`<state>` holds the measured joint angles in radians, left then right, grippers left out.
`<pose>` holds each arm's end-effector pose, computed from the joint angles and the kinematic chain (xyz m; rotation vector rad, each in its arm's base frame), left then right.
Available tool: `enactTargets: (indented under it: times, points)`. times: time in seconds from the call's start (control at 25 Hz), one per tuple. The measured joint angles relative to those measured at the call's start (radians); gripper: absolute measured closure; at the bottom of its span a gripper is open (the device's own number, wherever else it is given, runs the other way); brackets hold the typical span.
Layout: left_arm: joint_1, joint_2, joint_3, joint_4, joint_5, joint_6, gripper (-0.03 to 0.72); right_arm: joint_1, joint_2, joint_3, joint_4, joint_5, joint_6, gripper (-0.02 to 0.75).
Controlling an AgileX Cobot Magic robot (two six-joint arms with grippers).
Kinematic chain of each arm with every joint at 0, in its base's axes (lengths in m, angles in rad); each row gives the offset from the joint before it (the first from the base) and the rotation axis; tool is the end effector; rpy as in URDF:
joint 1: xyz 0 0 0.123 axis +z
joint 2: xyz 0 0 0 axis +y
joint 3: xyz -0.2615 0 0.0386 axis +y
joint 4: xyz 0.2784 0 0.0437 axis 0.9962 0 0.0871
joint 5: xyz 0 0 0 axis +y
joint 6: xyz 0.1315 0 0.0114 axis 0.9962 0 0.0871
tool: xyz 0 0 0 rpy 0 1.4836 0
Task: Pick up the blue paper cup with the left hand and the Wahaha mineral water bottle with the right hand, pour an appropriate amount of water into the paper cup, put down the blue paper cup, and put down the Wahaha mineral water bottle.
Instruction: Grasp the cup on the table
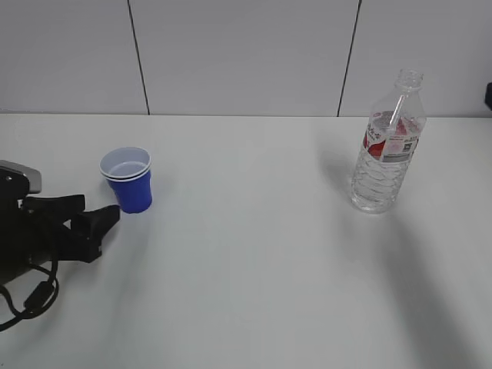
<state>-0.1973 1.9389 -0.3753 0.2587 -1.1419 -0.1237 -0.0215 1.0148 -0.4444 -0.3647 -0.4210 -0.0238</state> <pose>0.2847 -0.0882 0.0312 0.3336 1.8963 -0.3670 0.2831 0.0131 0.2405 -0.3878 1.6136 -0.1679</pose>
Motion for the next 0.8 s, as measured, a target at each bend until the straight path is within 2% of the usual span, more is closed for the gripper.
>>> enactTargets:
  times: [0.24,0.56,0.64,0.8]
  points:
    - [-0.045,0.116,-0.086,-0.014,-0.001,0.003,0.189,0.0,0.115,0.0,-0.028,-0.059,0.145,0.151]
    - [-0.049,0.153,-0.125,-0.024,-0.006,0.005,0.188,0.0,0.138,0.0,-0.039,-0.065,0.171,0.15]
    - [-0.049,0.153,-0.125,-0.049,-0.006,0.005,0.174,0.0,0.138,0.0,-0.039,-0.067,0.173,0.151]
    - [-0.049,0.157,-0.125,-0.094,-0.006,0.005,0.092,0.0,0.138,0.0,-0.067,-0.074,0.213,0.151]
